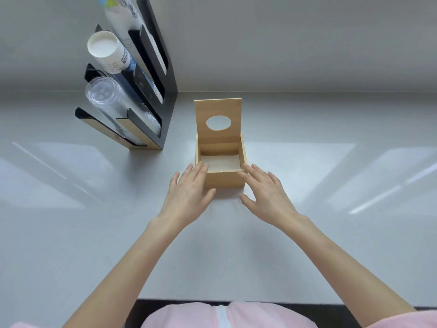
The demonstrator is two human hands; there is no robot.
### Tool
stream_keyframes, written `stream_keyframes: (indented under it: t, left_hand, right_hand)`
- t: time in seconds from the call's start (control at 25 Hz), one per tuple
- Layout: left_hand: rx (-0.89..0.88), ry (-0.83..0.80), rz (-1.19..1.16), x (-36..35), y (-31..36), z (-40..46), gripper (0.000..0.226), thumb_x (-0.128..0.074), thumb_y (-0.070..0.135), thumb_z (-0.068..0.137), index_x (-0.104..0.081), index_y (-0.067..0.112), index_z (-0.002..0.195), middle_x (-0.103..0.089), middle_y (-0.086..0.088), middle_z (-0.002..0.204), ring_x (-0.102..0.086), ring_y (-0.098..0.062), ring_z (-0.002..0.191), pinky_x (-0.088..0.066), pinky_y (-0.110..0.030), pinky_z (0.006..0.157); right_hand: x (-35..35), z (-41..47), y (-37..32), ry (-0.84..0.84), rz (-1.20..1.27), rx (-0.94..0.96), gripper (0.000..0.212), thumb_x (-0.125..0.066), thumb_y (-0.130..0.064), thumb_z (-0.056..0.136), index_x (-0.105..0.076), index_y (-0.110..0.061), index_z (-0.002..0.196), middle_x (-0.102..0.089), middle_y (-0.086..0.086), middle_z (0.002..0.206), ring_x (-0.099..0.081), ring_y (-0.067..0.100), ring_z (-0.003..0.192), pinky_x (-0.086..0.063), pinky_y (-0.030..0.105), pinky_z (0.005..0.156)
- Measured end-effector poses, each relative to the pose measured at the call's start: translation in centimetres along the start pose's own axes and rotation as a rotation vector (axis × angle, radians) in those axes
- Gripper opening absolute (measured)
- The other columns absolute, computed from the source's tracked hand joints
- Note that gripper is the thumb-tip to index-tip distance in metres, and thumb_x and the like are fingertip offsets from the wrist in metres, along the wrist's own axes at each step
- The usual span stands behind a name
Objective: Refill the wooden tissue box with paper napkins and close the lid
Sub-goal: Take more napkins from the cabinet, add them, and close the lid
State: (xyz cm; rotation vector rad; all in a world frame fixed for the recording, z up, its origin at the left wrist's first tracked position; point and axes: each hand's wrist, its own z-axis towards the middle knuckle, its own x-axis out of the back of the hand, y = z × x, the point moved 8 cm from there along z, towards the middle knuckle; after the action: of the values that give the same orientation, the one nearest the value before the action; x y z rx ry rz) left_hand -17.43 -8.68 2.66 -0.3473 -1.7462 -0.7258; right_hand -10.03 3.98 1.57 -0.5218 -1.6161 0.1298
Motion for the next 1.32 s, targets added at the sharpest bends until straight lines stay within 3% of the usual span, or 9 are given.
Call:
stream_keyframes:
  t: [0.24, 0.56, 1.32]
  left_hand:
    - [0.055, -0.007, 0.003, -2.1, 1.8, -5.1, 0.065, -0.036, 0.039, 0.095, -0.004, 0.018, 0.148, -0.001, 0.0, 0.158, 0.003, -0.02, 0.145, 0.0, -0.04, 0.117]
    - [0.174, -0.029, 0.031, -6.3, 4.8, -14.2, 0.069, -0.033, 0.045, 0.094, 0.003, 0.019, 0.148, 0.009, -0.004, 0.158, 0.012, -0.024, 0.144, 0.005, -0.045, 0.116]
    - [0.239, 0.089, -0.038, -10.8, 8.9, -27.1, 0.068, -0.037, 0.045, 0.092, -0.009, 0.018, 0.147, -0.007, -0.002, 0.158, 0.0, -0.018, 0.145, 0.0, -0.038, 0.117]
  right_hand:
    - [-1.2, -5.7, 0.7, -0.045, -0.026, -0.001, 0.063, -0.045, -0.031, 0.094, -0.012, -0.024, 0.148, -0.006, -0.004, 0.159, 0.001, 0.012, 0.146, 0.001, 0.036, 0.118]
    - [-3.4, -15.1, 2.6, -0.091, -0.086, -0.004, 0.061, -0.04, -0.037, 0.095, -0.012, -0.025, 0.148, -0.004, -0.004, 0.159, 0.003, 0.014, 0.147, 0.004, 0.039, 0.118]
    - [-6.7, -27.2, 2.7, -0.138, -0.052, 0.032, 0.06, -0.039, -0.037, 0.095, -0.014, -0.024, 0.148, -0.007, -0.003, 0.159, 0.001, 0.013, 0.147, 0.003, 0.037, 0.119]
